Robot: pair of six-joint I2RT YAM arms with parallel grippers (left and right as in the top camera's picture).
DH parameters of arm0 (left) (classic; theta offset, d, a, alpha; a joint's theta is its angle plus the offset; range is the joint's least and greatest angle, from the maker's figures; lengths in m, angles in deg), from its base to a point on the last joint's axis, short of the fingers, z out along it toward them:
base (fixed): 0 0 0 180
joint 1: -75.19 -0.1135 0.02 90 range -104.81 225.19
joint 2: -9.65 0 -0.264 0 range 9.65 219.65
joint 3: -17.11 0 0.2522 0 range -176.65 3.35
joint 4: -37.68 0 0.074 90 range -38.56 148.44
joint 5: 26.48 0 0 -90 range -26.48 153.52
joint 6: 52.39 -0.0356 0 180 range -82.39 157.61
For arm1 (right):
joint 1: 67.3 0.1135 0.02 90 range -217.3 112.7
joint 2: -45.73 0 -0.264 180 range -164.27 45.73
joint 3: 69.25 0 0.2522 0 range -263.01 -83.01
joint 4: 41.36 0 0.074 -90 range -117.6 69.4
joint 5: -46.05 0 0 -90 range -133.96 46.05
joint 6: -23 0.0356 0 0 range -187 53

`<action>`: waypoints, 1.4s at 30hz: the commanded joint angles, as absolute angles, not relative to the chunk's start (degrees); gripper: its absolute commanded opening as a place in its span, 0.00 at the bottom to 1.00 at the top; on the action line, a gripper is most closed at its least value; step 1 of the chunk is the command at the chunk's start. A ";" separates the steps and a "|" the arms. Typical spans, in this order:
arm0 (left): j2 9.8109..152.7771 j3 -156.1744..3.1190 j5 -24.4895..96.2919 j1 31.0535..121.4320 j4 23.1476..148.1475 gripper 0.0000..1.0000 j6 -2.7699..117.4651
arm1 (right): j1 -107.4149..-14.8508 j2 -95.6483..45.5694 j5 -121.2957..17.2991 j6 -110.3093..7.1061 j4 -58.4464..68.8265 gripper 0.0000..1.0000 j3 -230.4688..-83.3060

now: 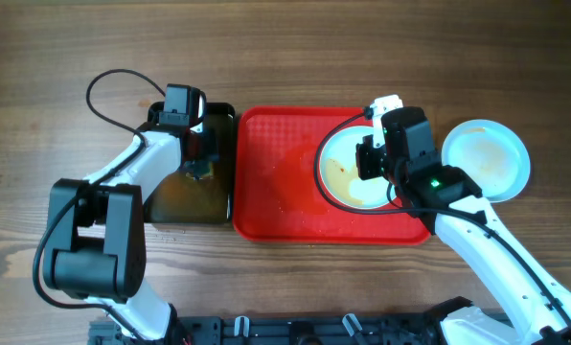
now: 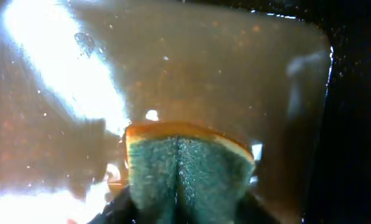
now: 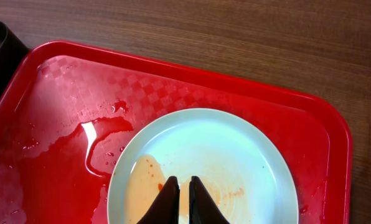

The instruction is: Clean dirty plates on tray and stack at the side

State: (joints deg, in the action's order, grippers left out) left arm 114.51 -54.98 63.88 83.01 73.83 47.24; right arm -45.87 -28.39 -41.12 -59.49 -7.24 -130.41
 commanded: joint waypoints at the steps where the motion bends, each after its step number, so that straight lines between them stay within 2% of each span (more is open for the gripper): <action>1: 116.04 -55.50 63.62 82.79 74.31 0.04 47.06 | -46.00 -28.31 -42.83 -58.88 -7.37 0.08 -131.33; 6: 112.28 -55.50 63.42 82.81 76.74 0.04 47.11 | -46.00 -28.31 -42.72 -58.77 -6.65 0.09 -131.33; 8: 109.59 -55.50 62.89 82.83 79.08 0.36 47.11 | -46.17 -28.31 -39.68 -55.38 -5.12 0.11 -131.30; 10: 107.16 -55.50 61.93 82.85 82.99 0.56 47.26 | -48.25 -28.72 -38.83 -53.26 -3.52 0.13 -131.30; 14: 106.79 -55.48 55.81 82.85 90.93 0.57 48.86 | -54.39 -33.75 -47.97 -53.00 -1.79 0.14 -131.30; 22: 106.83 -55.48 55.83 82.85 92.26 0.58 48.99 | -60.49 -44.55 -49.17 -45.53 -0.31 0.17 -131.30; 28: 106.83 -55.48 55.83 82.85 92.22 0.57 48.97 | -62.24 -44.57 -48.99 -45.37 -1.42 0.24 -131.54; 31: 106.83 -55.48 55.83 82.85 92.22 0.57 48.97 | -66.45 -43.56 -50.35 -45.53 -1.47 0.25 -132.09; 34: 106.83 -55.48 55.90 82.83 91.95 0.53 48.97 | -70.74 -42.97 -54.96 -46.03 -1.62 0.27 -132.09; 39: 106.88 -55.48 60.18 82.83 90.79 0.55 49.16 | -72.51 -43.02 -58.35 -49.66 0.70 0.27 -132.07; 42: 106.94 -54.95 64.29 82.83 90.16 0.58 53.40 | -72.51 -43.56 -59.13 -51.93 2.93 0.28 -132.05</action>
State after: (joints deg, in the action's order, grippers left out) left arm 107.45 -55.39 59.73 83.01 91.04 49.66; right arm -72.53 -44.15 -56.62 -48.94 2.08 -130.87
